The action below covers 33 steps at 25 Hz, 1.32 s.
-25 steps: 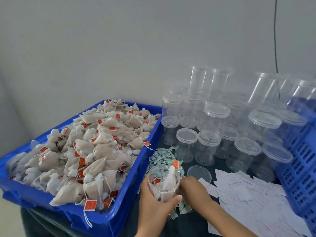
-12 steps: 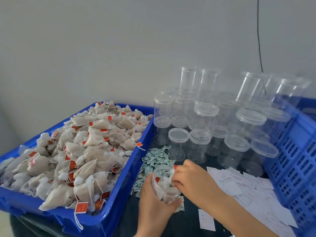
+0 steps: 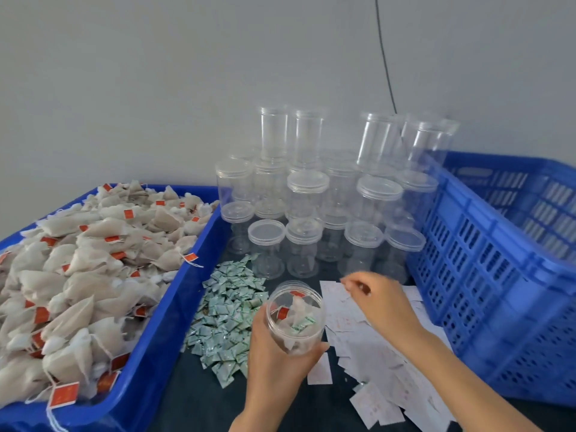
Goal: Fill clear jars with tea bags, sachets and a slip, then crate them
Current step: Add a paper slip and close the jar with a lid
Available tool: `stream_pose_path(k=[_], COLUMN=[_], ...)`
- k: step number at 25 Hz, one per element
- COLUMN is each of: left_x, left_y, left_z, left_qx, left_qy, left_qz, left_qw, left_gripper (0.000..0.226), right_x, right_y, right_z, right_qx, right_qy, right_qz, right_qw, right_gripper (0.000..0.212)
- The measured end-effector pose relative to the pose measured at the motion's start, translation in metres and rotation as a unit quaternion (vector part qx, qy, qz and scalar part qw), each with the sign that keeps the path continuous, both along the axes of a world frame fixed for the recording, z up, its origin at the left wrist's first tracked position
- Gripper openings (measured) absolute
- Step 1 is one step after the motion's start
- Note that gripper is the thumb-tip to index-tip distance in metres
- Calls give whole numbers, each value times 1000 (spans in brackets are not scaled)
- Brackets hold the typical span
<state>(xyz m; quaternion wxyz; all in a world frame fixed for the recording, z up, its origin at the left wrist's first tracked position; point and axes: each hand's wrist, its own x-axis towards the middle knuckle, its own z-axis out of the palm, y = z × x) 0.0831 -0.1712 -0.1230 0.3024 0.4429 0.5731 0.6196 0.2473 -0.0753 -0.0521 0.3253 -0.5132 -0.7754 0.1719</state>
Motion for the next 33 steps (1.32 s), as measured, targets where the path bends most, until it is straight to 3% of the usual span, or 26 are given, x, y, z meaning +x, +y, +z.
stream_pose_path(k=[3, 7, 10, 13, 16, 18, 20, 22, 24, 27, 33], left_x=[22, 38, 41, 41, 40, 40, 40, 41, 41, 41, 41], left_y=[6, 18, 20, 16, 8, 7, 7, 8, 9, 9, 10], left_z=[-12, -21, -23, -27, -31, -34, -34, -36, -37, -39, -40], left_qx=[5, 24, 48, 45, -22, -52, -66, -67, -70, -66, -64], left_qy=[12, 44, 51, 81, 67, 75, 81, 86, 80, 69, 64], left_qz=[-33, -105, -94, -58, -22, -22, -21, -14, -10, -17, -19], left_qw=[999, 993, 993, 994, 997, 996, 994, 994, 994, 995, 996], left_gripper=[92, 81, 74, 84, 93, 92, 90, 89, 87, 86, 88], right_x=[35, 43, 28, 11, 5, 8, 9, 8, 4, 5, 8], right_y=[-1, -14, -3, 12, 12, 7, 2, -8, -23, -44, -48], right_z=[-49, -96, -100, -96, -90, -86, -74, -50, -30, -21, -15], right_qx=[-116, -81, -26, 26, 71, 83, 91, 136, 233, 298, 226], right_qy=[-183, -264, -252, -255, -278, -290, -238, -74, 45, -34, -65], right_qz=[-28, 14, 23, 40, 63, 42, -11, -57, -14, 97, 105], right_qw=[976, 961, 967, 966, 956, 952, 967, 986, 971, 949, 966], right_gripper=[33, 62, 54, 43, 22, 20, 20, 15, 13, 20, 34])
